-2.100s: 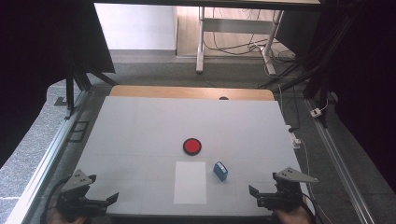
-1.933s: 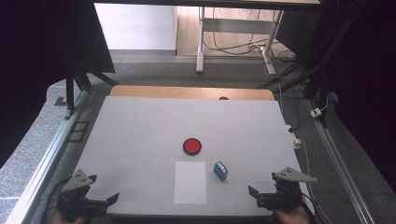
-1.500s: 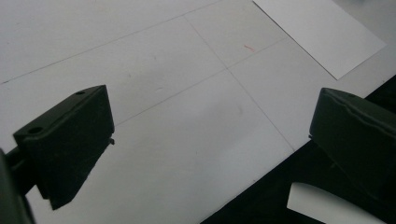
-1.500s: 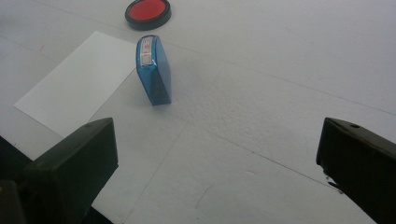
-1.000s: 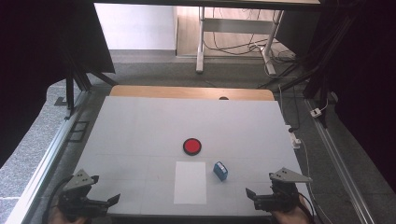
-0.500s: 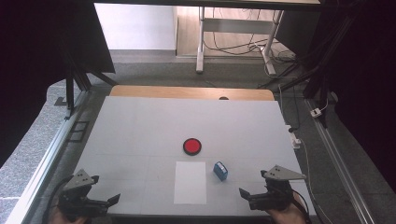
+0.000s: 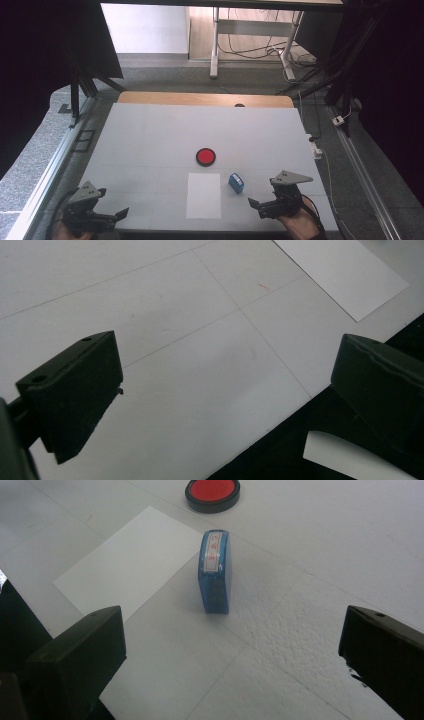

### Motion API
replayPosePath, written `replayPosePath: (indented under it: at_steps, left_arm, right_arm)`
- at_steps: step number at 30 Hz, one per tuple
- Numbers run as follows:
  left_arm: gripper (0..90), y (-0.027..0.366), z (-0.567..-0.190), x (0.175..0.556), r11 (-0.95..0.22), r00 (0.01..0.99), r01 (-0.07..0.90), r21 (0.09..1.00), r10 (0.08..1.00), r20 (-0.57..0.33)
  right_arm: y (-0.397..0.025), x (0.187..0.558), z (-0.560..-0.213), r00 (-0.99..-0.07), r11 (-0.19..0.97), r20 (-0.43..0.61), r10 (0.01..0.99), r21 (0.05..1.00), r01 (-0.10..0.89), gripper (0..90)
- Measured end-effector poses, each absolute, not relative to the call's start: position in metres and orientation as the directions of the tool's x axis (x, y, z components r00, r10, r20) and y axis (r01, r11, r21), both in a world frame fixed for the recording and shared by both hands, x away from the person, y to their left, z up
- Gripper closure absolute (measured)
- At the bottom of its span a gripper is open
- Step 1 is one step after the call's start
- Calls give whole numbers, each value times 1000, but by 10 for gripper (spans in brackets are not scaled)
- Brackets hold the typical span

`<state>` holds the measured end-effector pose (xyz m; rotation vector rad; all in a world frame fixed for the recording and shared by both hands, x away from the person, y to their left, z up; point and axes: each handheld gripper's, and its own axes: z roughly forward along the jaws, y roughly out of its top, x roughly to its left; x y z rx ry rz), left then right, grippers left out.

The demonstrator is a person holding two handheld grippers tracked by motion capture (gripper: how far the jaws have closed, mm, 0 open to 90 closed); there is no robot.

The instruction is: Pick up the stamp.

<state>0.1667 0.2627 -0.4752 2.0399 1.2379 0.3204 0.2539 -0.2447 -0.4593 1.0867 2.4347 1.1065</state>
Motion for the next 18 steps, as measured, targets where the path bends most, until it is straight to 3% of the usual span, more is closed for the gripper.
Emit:
replayPosePath:
  at_steps: [18]
  left_arm:
    - [3, 263, -476, 168, -273, 503, 679, 682, 849, -160]
  right_arm:
    - [-210, 285, -468, -716, 516, 39, 697, 667, 538, 0]
